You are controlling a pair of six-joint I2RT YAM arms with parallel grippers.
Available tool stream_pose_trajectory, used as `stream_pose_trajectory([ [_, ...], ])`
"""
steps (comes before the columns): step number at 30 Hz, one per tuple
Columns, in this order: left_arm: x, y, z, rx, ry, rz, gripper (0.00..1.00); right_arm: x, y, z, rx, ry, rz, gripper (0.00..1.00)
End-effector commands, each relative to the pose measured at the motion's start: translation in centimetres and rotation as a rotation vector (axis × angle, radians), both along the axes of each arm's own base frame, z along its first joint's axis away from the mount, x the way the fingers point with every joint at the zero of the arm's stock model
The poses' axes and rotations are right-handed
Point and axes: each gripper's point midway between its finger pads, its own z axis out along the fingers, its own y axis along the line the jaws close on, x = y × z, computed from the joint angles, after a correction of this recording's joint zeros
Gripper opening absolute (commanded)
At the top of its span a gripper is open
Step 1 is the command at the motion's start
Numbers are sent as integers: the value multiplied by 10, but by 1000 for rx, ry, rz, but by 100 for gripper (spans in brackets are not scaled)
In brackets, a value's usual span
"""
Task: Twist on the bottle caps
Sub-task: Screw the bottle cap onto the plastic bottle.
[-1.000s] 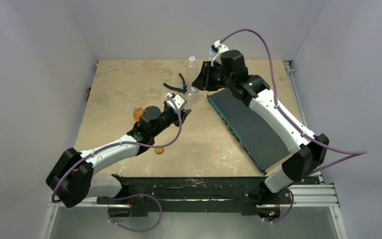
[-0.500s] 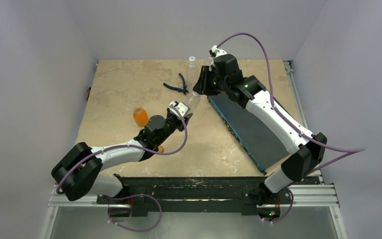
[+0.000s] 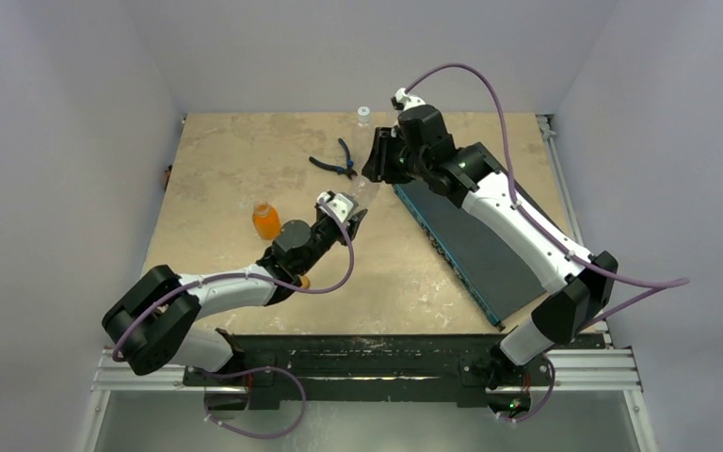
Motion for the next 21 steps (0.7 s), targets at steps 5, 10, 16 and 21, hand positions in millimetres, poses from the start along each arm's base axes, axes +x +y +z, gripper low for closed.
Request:
stream_pose_trajectory([
  [5,-3,-7,51,-164,-120,-25,0,-21,7,16,13,27,36,51],
  [10,-4,-8,48,-170,-108,-27,0,-24,2,28,26,1,26,76],
  [16,-10,-8,51,-178,-83,-56,0,-34,-4,41,43,-72,75,99],
  [21,-13,-3,50,-181,-36,-76,0,-57,-4,69,78,-197,217,99],
])
